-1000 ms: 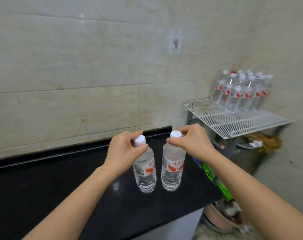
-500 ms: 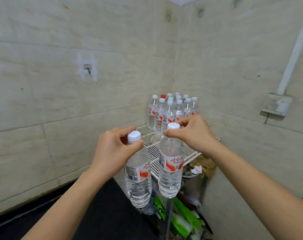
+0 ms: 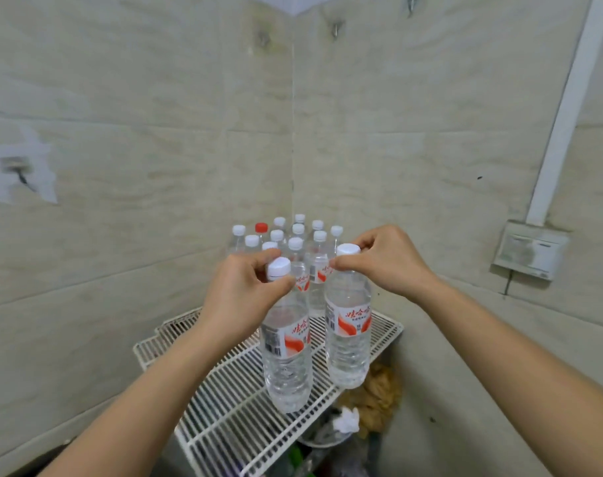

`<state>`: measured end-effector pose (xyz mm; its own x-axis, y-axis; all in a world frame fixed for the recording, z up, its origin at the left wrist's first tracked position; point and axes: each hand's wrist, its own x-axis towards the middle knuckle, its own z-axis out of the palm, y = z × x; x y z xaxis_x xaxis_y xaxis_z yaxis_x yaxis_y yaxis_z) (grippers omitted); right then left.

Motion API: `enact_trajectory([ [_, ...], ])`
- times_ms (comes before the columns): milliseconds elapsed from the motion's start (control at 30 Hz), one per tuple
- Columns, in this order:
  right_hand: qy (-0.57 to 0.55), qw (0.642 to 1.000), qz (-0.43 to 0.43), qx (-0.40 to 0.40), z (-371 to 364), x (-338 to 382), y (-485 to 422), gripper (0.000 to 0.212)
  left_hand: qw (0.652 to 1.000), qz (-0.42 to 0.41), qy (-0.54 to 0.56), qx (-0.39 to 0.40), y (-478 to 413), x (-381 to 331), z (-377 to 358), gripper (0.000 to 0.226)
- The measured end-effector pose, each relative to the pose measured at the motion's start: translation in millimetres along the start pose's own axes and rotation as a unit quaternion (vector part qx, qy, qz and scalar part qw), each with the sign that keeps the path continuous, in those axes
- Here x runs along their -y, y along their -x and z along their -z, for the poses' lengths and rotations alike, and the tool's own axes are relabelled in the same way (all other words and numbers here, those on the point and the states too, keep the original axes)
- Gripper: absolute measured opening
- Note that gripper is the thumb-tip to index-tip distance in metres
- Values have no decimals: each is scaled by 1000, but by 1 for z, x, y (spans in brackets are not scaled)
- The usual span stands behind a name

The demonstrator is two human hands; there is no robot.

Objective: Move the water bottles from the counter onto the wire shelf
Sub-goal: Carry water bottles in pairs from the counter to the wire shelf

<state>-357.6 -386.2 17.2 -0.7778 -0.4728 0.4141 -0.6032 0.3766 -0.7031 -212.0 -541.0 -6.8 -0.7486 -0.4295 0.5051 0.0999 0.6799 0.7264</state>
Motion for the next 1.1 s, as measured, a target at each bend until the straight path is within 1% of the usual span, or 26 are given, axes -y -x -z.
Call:
enact_trajectory([
  [33, -1, 1000, 3, 4, 3, -12, -13, 44, 1000, 0, -12, -3, -9, 1, -13, 16],
  [100, -7, 1000, 8, 11, 9, -38, -39, 45, 999, -8, -47, -19, -25, 3, -41, 22],
  [167, -15, 999, 17, 24, 13, -62, -63, 46, 997, -3, -67, -28, -40, 4, -66, 15],
  [200, -17, 999, 21, 32, 14, -73, -75, 46, 997, 6, -77, -29, -49, 4, -78, 20],
  [233, -20, 999, 24, 40, 14, -84, -86, 46, 996, 15, -85, -28, -57, 4, -90, 30],
  [267, -24, 998, 26, 49, 14, -96, -96, 47, 995, 22, -91, -28, -65, 4, -101, 34],
  [400, -45, 996, 28, 77, 12, -134, -137, 45, 991, 21, -127, -29, -98, 5, -139, 28],
  [500, -52, 994, 37, 92, 9, -153, -161, 46, 989, 25, -141, -34, -118, 7, -161, 34],
  [567, -56, 993, 41, 95, 5, -162, -174, 45, 988, 21, -146, -40, -130, 11, -175, 31],
  [633, -61, 993, 40, 94, -1, -171, -186, 41, 986, 23, -158, -40, -140, 14, -185, 26],
  [700, -61, 993, 39, 90, -7, -178, -196, 39, 984, 33, -173, -39, -149, 19, -192, 26],
  [833, -53, 994, 34, 94, -16, -189, -212, 39, 982, 41, -177, -44, -160, 26, -202, 33],
  [933, -52, 992, 34, 109, -20, -193, -216, 33, 983, 44, -171, -53, -166, 29, -207, 37],
  [1000, -58, 991, 33, 119, -22, -194, -218, 30, 982, 45, -172, -56, -170, 31, -209, 34],
  [1100, -57, 990, 34, 125, -25, -196, -223, 30, 981, 53, -175, -57, -175, 36, -211, 30],
])
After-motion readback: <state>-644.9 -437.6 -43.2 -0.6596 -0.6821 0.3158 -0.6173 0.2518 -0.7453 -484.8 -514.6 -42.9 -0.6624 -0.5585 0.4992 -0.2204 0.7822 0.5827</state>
